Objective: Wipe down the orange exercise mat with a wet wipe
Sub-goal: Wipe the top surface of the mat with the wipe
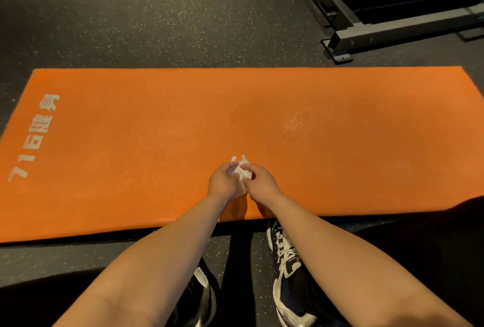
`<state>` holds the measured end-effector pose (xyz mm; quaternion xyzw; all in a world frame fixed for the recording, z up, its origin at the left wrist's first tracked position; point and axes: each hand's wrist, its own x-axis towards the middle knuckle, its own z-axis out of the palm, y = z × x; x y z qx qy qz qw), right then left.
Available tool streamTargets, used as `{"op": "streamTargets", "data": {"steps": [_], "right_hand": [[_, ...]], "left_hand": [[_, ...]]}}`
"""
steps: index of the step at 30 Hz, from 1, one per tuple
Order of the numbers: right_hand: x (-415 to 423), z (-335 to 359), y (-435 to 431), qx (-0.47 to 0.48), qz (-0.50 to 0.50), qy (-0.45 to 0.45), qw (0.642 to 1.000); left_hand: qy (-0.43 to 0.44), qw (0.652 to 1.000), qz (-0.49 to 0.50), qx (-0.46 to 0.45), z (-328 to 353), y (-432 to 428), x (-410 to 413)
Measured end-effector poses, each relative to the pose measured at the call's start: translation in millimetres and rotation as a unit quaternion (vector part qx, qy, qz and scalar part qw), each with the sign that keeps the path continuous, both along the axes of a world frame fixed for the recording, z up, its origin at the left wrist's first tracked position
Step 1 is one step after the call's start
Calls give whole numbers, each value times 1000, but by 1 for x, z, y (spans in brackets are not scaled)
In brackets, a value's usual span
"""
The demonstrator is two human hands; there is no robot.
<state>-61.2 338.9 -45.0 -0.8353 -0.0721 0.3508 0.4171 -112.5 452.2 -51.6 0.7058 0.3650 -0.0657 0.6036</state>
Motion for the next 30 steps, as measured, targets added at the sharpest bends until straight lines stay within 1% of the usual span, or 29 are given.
{"op": "streamTargets", "data": {"steps": [2, 5, 8, 11, 15, 16, 18, 20, 22, 24, 27, 30], "right_hand": [[1, -1, -2, -36, -13, -37, 999], [3, -3, -6, -71, -33, -80, 994], [4, -3, -6, -61, -60, -66, 994], [7, -2, -4, -79, -64, -75, 992], [18, -8, 5, -58, -94, -54, 992], [21, -9, 8, -63, -105, -49, 991], [28, -12, 11, -71, -129, -44, 988], [35, -15, 15, -64, -160, -36, 984], [42, -19, 17, -52, -185, -35, 981], [46, -23, 18, -64, -179, -74, 979], [52, -32, 21, -85, -150, -157, 972], [58, -48, 27, -116, -83, -208, 968]], "left_hand": [[3, 1000, -30, 1, 0, -2, 2], [14, 997, -65, 31, -1, -2, 4], [23, 993, -79, 81, -6, 2, 7], [31, 987, -95, 128, -16, 8, 12], [38, 978, -96, 180, -28, 15, 22], [34, 977, -104, 182, -27, 16, 24], [22, 982, -110, 154, -23, 15, 28], [28, 984, -114, 134, -24, 17, 34], [37, 984, -113, 134, -29, 21, 42], [38, 987, -93, 125, -33, 25, 51], [37, 991, -67, 108, -40, 27, 65], [26, 993, -67, 98, -47, 30, 78]]}}
